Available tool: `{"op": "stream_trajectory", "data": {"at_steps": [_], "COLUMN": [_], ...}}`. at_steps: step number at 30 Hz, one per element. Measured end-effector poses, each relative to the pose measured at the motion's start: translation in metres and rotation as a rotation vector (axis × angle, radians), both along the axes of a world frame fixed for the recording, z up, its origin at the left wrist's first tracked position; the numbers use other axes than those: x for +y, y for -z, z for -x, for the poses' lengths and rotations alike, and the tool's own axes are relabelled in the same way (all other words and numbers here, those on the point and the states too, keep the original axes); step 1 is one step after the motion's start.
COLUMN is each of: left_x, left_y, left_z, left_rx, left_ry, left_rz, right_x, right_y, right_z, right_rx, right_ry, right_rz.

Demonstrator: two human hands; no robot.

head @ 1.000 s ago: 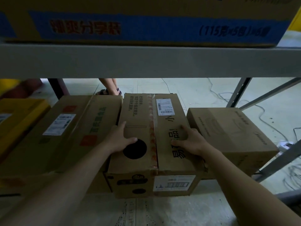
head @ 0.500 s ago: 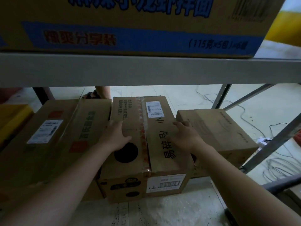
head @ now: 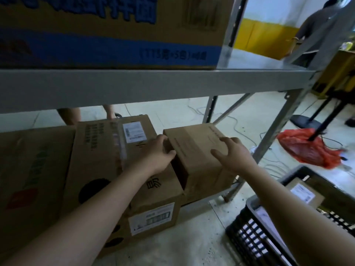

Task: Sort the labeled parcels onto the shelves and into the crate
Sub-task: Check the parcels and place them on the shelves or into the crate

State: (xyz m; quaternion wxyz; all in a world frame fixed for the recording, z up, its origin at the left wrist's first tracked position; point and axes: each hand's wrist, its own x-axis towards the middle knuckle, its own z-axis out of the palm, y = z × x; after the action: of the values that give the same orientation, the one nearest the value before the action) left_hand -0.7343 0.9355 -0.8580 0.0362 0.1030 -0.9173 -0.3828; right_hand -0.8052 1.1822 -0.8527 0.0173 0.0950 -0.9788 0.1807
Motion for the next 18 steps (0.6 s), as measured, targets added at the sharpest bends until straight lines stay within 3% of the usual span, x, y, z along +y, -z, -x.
{"op": "stream_trajectory", "data": {"at_steps": [7,13,18], "left_x": [0.068,0.108,0.128], "left_y": [0.019,0.046,0.058], "left_z": [0.038,0.075,0.087], "left_rx": [-0.172,-0.379,-0.447], "left_ry": [0.039,-0.124,-0.246], "left_rz": [0.03,0.078,0.083], "right_x": [0.064,0.092,0.103], "right_y": [0.023,0.055,0.081], "right_z": [0.046,0.108,0.142], "right_rx": [-0.082,-0.244,-0.409], "right_ry": [0.028,-0.059,-0.164], "right_rz": [0.021,0.085,0.166]}}
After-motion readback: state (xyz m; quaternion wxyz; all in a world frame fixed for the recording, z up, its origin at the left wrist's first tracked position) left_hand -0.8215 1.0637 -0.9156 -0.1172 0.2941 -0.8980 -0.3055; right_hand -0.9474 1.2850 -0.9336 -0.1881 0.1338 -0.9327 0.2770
